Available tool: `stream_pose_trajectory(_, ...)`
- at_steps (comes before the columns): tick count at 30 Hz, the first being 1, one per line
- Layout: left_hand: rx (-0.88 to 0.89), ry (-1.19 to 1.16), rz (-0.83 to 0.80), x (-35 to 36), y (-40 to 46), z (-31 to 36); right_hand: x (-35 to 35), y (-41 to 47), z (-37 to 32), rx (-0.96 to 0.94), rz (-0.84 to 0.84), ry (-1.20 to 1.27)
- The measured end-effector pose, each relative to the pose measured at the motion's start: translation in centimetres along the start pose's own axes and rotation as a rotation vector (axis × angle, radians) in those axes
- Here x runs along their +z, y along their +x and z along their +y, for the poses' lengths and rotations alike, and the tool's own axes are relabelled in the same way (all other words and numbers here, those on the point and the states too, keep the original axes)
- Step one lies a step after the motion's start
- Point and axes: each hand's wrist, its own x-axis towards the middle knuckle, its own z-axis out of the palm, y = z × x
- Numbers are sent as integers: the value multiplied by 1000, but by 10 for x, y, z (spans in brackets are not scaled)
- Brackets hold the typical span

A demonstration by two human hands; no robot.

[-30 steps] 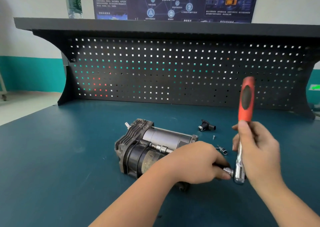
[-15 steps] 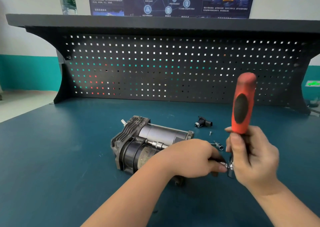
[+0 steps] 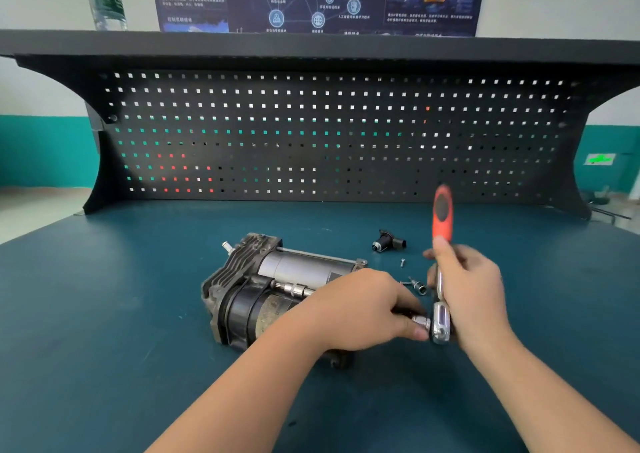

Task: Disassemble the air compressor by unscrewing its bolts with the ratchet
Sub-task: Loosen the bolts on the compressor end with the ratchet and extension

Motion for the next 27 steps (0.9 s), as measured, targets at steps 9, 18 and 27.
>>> stream_pose_trajectory(9, 3, 12, -37, -4, -2, 2, -4, -18, -14, -582, -113, 15)
stream_pose_trajectory(18, -22, -36, 37, -2, -2, 1, -1, 1, 6, 166, -9, -50)
stream_pose_trajectory(27, 10, 36, -76, -6, -4, 7, -12, -24, -2, -1017, -89, -133)
